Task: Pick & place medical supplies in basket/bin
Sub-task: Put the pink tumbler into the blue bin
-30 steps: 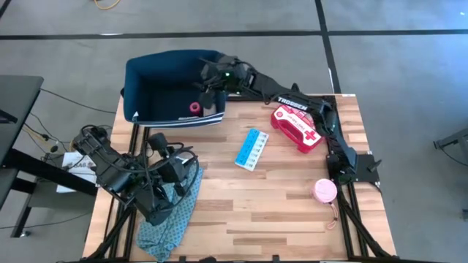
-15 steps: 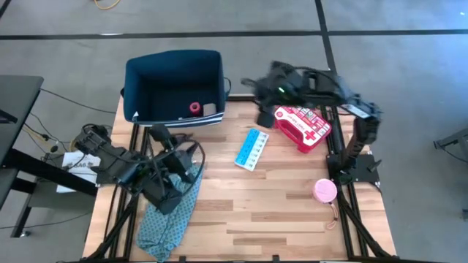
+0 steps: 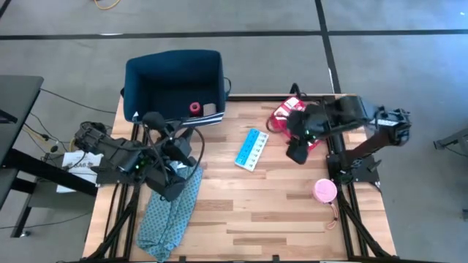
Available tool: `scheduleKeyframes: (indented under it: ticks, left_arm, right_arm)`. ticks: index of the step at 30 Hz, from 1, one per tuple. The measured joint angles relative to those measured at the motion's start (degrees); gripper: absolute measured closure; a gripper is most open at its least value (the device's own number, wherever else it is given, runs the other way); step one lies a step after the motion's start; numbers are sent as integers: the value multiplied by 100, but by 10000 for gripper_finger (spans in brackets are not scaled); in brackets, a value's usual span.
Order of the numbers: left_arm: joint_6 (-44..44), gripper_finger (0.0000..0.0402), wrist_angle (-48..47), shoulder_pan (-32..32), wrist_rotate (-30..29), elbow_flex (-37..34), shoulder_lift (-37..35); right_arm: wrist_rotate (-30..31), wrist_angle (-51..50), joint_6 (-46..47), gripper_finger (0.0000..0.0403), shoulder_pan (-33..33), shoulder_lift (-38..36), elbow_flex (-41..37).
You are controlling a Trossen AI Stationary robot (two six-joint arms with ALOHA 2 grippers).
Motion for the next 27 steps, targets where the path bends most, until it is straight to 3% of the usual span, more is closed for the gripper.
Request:
scheduleKeyframes:
  ticks: [4,11,19,27]
  left_arm:
    - [7,272,3,130,120,0,-2]
    - [127,272,-2,376,425,0,0]
    - [74,272,-2,598,800,0,4]
    - [46,272,0,595,813,0,4]
  right_arm:
    - [-311,246,1248,242,472,-488,-1533]
    - [-1536,266,3640,246,1843,-821,-3609]
    - [-2053,530,6163,248,3369,-792,-4341]
    - [-2102,654,7137,288,4172,-366,-4667]
